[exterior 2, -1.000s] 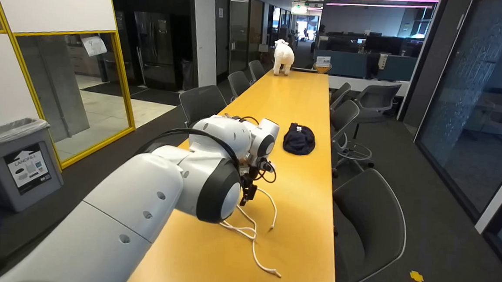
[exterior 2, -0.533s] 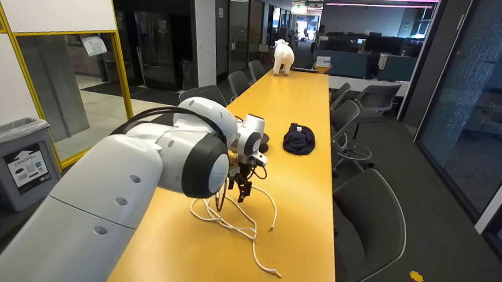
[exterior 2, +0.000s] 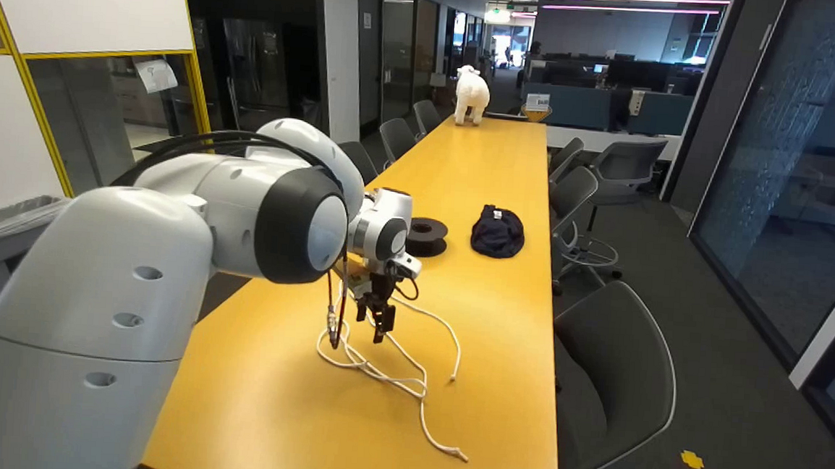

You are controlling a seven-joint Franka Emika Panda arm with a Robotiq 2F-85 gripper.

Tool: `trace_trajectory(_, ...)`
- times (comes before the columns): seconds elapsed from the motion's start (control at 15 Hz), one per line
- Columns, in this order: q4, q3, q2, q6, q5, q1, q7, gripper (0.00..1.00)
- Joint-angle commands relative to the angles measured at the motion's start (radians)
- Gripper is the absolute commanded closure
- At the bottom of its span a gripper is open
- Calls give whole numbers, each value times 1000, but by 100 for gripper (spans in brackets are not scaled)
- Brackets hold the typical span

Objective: Separate the two white ropes

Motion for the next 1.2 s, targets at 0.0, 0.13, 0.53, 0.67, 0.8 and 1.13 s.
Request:
trace_trajectory(0.0, -243, -31, -152, 154, 13, 64, 35, 0)
trace_trajectory(0.13, -344, -30, -209, 216, 15, 85, 55, 0)
trace_trajectory(0.53, -661, -62, -382, 508, -16, 150, 182, 0)
trace_trajectory(0.67, -745, -89, -424, 565, -34, 158, 226, 0)
trace_trajectory(0.8, -756, -111, -426, 561, -47, 147, 256, 0)
trace_trajectory(1.13, -680, -104, -383, 506, -5, 72, 200, 0)
